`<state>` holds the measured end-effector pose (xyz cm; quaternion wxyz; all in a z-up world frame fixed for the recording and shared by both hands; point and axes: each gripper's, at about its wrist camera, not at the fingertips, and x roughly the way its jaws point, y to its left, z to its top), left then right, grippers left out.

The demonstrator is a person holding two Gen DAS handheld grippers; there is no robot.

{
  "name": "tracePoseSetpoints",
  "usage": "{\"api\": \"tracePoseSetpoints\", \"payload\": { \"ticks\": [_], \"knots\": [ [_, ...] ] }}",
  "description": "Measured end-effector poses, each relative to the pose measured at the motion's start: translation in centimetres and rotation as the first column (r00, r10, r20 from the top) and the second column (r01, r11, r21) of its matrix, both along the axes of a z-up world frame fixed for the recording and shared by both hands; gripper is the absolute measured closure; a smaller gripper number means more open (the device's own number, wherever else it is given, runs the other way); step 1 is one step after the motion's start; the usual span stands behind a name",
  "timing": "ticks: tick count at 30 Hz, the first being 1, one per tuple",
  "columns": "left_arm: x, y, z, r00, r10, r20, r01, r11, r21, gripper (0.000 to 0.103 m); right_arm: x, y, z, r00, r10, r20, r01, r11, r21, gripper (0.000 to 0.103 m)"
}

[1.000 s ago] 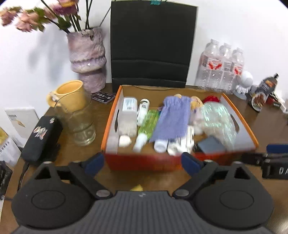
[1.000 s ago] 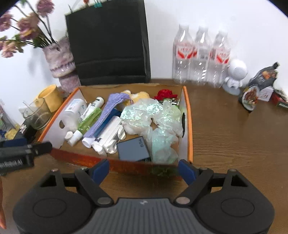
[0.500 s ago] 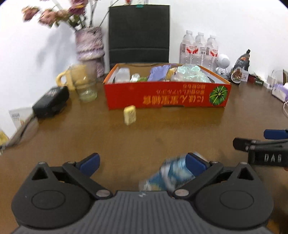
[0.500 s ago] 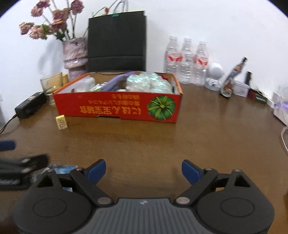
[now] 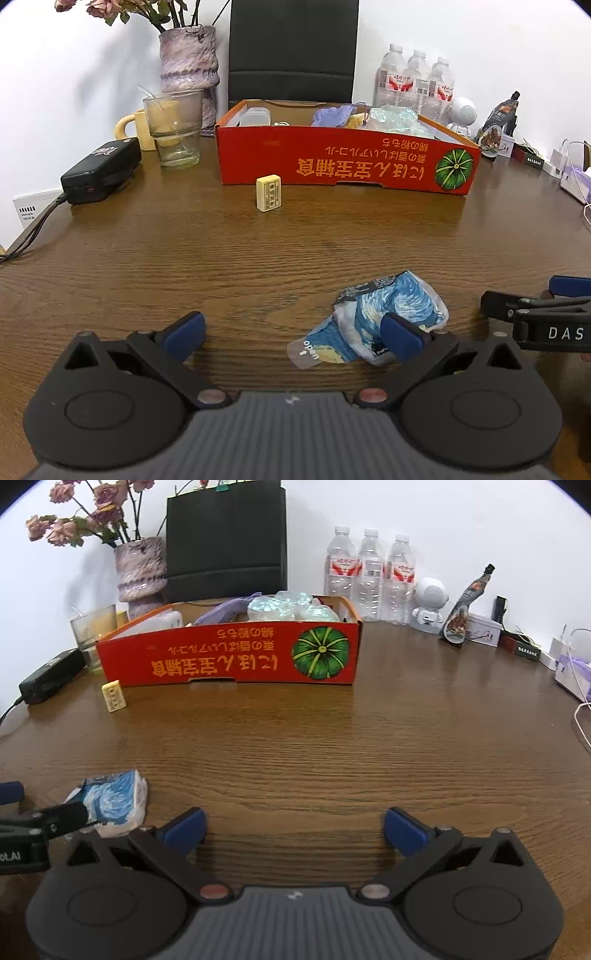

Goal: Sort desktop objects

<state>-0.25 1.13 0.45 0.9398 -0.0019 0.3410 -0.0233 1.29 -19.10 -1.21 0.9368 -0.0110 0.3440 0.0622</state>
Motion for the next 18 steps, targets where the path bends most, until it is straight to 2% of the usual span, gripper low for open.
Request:
{"api": "tracePoseSetpoints", "payload": {
  "ticks": [18],
  "knots": [
    [0.08, -0.07, -0.01, 1.0, -0.001, -0.001, 0.001, 1.0, -0.001, 0.0, 0.0, -0.01, 0.16, 1.0, 0.0, 0.0, 0.0, 1.0, 0.002, 0.0]
  ]
}}
